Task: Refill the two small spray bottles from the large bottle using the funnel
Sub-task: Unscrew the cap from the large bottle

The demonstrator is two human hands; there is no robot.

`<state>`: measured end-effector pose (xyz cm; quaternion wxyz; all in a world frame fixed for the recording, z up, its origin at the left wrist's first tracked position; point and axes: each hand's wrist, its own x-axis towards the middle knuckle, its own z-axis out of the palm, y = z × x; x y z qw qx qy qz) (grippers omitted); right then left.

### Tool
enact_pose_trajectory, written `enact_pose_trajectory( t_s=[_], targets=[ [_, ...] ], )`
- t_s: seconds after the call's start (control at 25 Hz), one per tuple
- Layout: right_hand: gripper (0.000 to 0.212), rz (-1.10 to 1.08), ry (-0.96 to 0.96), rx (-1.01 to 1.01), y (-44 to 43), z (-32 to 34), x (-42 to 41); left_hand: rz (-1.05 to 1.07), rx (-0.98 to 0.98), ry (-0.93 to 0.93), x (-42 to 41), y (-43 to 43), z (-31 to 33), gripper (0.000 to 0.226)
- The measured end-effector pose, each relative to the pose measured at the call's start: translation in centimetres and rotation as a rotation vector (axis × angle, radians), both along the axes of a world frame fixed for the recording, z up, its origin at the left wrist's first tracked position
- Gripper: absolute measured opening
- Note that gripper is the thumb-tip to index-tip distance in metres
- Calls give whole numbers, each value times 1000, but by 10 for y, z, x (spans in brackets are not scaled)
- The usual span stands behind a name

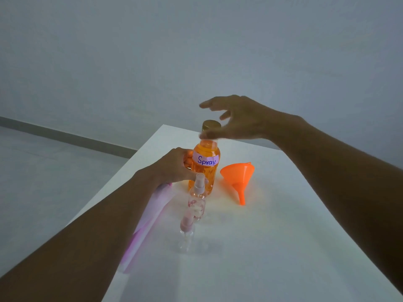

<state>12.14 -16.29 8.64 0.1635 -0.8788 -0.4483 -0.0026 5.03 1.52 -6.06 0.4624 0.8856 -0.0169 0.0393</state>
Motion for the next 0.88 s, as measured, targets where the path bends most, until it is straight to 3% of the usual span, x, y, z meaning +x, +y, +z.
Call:
enact_pose_trajectory(
  t_s=[0.08,0.28,0.4,0.48,0.6,0.76,0.88],
  targets=[
    [79,-103,-97,22,7,-1,0,2,-7,4,-2,-2,1,43],
    [22,138,-134,-107,7,13,-7,0,-23,29,-1,-2,1,44],
    [47,156,-127,-20,0,26,-8,-1,-53,53,-2,-3,1,45],
    [42,107,-106,133,-10,26,-12,11,-53,73,0,-3,0,45],
    [26,-42,-59,404,-39,-6,-27,15,-38,93,2,0,1,39],
    [24,-300,116,634,-73,-87,-57,27,1,134,-5,-1,9,35],
    [17,-343,154,546,-82,-138,-75,20,-18,157,-16,5,17,70]
  ],
)
